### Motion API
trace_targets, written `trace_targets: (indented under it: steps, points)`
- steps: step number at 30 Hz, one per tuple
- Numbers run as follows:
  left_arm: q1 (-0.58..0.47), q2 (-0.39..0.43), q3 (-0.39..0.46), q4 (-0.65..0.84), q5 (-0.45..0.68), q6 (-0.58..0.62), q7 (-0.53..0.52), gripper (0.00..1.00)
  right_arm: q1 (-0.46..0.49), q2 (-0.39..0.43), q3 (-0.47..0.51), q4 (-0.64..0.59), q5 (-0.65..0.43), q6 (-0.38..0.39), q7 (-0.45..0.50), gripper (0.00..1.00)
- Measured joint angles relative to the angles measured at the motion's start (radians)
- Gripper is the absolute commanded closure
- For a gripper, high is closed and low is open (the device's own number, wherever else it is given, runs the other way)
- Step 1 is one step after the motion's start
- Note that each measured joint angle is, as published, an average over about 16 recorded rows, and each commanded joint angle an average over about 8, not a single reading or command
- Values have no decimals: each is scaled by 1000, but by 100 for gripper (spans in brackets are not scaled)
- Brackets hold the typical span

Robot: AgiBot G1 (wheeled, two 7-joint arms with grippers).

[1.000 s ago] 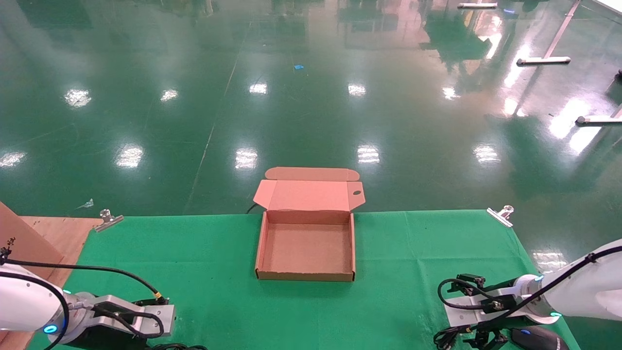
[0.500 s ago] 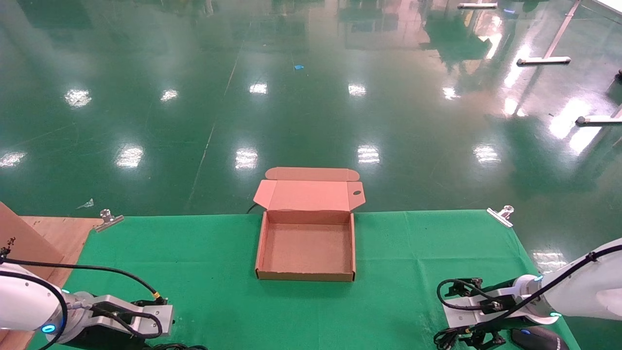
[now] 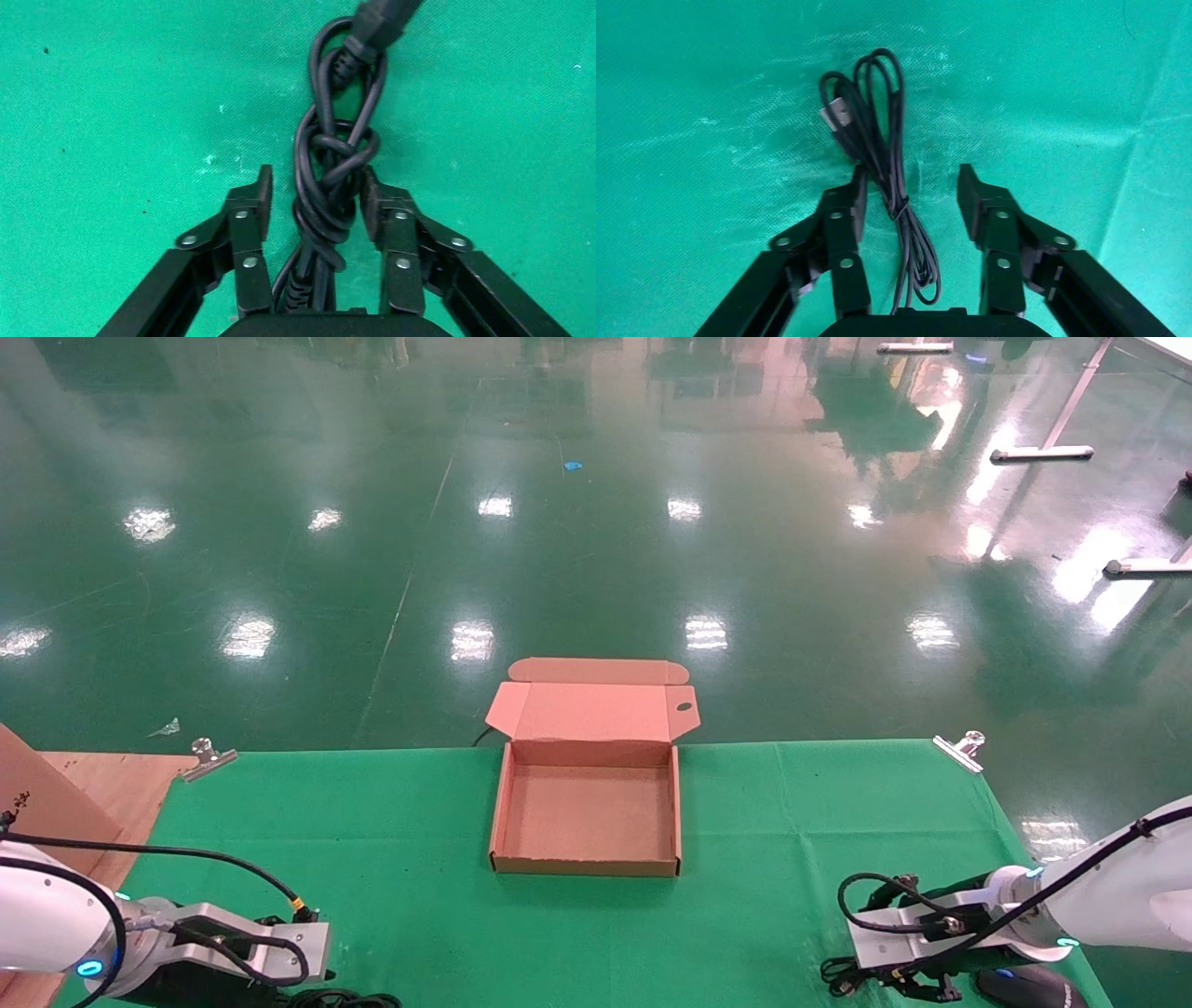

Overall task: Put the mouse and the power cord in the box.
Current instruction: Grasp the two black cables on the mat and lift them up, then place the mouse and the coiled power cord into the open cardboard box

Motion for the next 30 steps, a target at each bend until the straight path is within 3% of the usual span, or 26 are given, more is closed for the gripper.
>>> trace_targets:
  steps: [19,30]
  points:
    - [-35,-30,2,-1,3,103,12,100,27,25,12,-1,17,-81,-7,100]
    - [-134,-42,4,-20,5,242,19,100,127,37,29,14,41,-251,-10,100]
